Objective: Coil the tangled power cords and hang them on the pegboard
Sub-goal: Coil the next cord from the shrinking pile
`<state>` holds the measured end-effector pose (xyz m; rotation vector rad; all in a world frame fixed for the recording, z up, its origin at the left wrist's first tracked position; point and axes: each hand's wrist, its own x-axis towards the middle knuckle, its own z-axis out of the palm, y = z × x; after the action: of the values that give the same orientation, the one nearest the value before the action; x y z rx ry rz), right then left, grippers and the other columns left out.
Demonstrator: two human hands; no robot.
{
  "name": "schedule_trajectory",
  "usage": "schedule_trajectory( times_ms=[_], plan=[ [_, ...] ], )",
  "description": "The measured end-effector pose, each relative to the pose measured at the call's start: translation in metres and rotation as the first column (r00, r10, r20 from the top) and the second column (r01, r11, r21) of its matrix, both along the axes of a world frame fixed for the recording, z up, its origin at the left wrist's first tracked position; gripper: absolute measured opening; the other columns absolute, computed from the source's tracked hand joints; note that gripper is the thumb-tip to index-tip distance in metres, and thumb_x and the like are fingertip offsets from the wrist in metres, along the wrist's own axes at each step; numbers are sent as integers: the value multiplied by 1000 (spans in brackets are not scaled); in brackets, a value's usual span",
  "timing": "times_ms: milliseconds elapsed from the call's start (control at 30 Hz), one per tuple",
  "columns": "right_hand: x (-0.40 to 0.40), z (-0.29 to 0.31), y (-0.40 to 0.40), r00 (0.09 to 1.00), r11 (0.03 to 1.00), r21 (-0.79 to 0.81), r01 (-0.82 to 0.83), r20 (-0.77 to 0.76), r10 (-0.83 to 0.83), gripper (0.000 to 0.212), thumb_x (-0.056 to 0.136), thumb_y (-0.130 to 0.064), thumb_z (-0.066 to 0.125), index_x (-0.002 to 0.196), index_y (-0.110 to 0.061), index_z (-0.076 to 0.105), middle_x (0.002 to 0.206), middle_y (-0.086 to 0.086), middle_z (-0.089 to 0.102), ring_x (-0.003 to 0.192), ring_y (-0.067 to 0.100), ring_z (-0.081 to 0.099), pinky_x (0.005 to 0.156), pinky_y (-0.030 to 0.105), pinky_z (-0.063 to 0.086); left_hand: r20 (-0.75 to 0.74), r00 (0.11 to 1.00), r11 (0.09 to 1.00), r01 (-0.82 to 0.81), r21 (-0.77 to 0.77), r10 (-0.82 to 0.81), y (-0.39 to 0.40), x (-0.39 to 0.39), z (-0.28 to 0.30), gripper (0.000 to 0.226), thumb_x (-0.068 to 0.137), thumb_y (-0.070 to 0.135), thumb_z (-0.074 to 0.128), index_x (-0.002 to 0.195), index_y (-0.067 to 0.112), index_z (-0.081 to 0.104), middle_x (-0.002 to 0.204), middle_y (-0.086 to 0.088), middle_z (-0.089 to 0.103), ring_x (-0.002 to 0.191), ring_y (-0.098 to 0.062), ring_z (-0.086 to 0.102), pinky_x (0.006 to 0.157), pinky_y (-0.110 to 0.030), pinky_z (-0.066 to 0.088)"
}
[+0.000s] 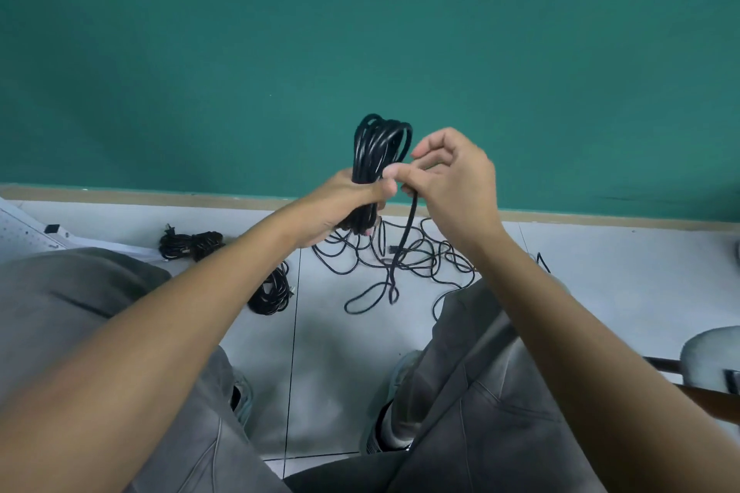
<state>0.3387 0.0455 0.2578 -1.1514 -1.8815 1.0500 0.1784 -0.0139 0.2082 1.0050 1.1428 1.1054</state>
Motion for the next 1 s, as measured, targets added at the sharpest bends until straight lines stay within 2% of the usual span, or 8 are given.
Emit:
schedule_trajectory(
  times_ms=[100,233,300,400,633,800,933,1000],
  plan=[
    [-1,-8,0,998,999,-31,30,56,-28,41,76,-49,86,80,-16,61,70,3,71,65,22,68,73,43,60,164,986,999,44,-17,-41,-1,2,2,28,68,36,80,77,22,57,67,3,42,59,-14,45,55,-26,45],
    [5,-27,-5,974,924,-323,-205,-161,160,11,99,-17,67,96,-8,61,90,8,65,84,22,66,90,54,59,384,923,998,15,-62,10,4,-3,-1,18,81,23,66,84,18,49,68,3,40,60,-13,40,54,-24,43],
    [8,-36,-9,958,870,-406,-278,-187,218,10,96,-6,68,99,-9,59,97,11,60,88,24,65,96,50,57,360,931,997,-43,-63,63,6,-9,-3,17,83,24,67,87,16,52,73,1,46,65,-14,46,57,-24,45],
    [9,-40,-13,972,897,-379,-229,-128,195,14,92,2,71,94,-6,59,93,13,61,77,21,66,84,37,60,124,980,986,-143,-88,153,6,-15,-8,41,75,35,78,101,7,66,87,-2,68,85,-17,63,62,-27,51],
    [1,-5,2,980,984,-158,82,-167,-108,16,91,2,71,91,-13,69,90,3,68,67,19,72,70,38,64,23,997,988,80,-133,-78,-2,3,0,38,98,33,66,131,15,61,117,-12,76,110,-27,73,71,-30,47],
    [-8,2,6,966,978,-104,181,-169,-197,9,87,-5,79,89,-13,74,83,2,73,68,13,73,73,32,63,-80,991,989,102,-110,-111,-2,6,0,24,94,40,64,93,16,64,88,-9,75,94,-25,74,86,-35,48],
    [-17,-10,4,968,969,-1,248,-43,-248,13,91,-31,77,87,-21,68,81,-6,72,72,13,72,80,38,59,207,977,993,-18,-113,42,0,10,-2,19,89,32,67,89,14,61,68,-2,54,68,-23,60,94,-48,52],
    [-21,-18,-6,990,985,-105,136,-24,-139,27,98,-47,62,92,-21,68,86,-4,74,78,14,72,85,45,59,360,924,989,-90,-120,128,2,10,-1,18,92,32,66,82,18,69,67,2,51,63,-17,55,88,-42,57]
  ],
)
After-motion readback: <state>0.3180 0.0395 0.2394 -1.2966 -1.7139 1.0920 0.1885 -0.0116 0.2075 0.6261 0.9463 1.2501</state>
